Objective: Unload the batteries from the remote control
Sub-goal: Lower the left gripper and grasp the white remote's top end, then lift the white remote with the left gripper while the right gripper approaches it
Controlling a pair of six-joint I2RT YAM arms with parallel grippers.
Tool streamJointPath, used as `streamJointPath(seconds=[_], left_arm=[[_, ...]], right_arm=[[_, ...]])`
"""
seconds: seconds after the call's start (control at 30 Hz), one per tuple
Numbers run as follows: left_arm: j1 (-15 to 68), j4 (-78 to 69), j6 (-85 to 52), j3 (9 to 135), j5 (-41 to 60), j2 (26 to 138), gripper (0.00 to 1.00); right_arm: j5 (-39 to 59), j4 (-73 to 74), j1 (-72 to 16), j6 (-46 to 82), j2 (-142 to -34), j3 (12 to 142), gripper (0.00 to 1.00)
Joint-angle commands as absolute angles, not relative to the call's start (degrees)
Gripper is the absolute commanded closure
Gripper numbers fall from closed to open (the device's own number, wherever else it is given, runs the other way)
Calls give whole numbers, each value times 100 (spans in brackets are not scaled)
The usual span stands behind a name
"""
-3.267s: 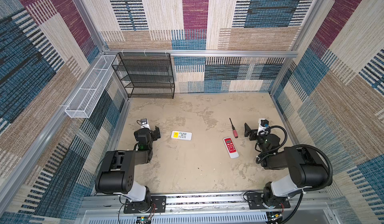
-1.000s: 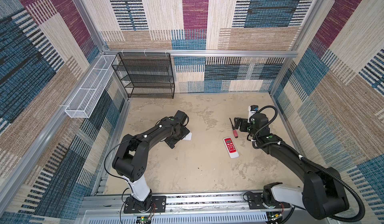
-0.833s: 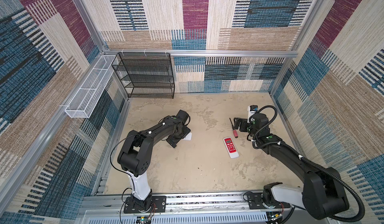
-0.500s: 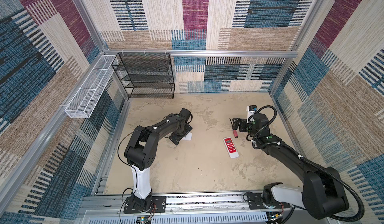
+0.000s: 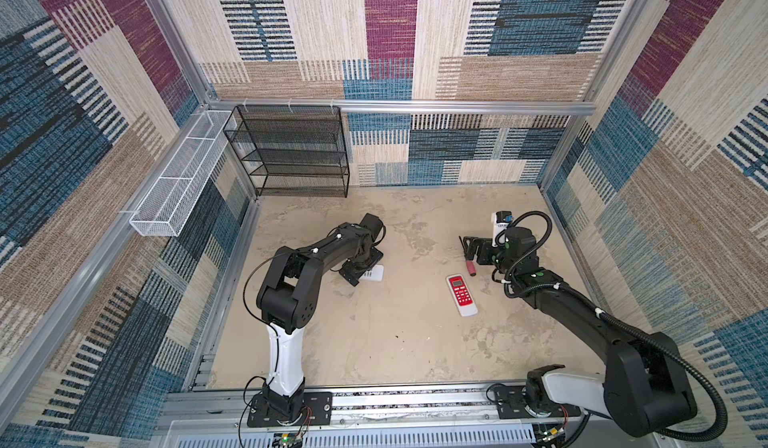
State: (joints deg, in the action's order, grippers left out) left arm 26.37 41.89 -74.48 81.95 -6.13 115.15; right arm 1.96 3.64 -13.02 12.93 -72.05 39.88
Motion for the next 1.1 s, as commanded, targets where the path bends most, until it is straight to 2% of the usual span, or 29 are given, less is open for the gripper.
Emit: streamJointPath(seconds=[0.0, 0.43, 0.53, 0.63, 0.83, 1.07], left_arm=[[2560, 4339, -7284, 8152, -763, 11513, 13], [2435, 4295, -6871, 8212, -737, 11557, 33], [2434, 4230, -6535, 8279, -721, 11553, 36], [2435, 3963, -6195, 8216, -647, 11506, 43], [2435, 3376, -5793, 7934, -503, 11365, 53], [2442, 2849, -5383, 7742, -173, 11219, 54]], right_arm=[[365, 553, -1305, 1269, -7249, 4044, 0], [654, 518, -1307, 1274, -7313, 4088, 0], [1012, 552, -1308, 1274, -7309, 4090, 0], [1643, 598, -1313, 1299, -7345, 4100, 0], [2118, 408, -1341, 1441, -7531, 4236, 0], [2935, 586, -1424, 1419, -7589, 4137, 0]])
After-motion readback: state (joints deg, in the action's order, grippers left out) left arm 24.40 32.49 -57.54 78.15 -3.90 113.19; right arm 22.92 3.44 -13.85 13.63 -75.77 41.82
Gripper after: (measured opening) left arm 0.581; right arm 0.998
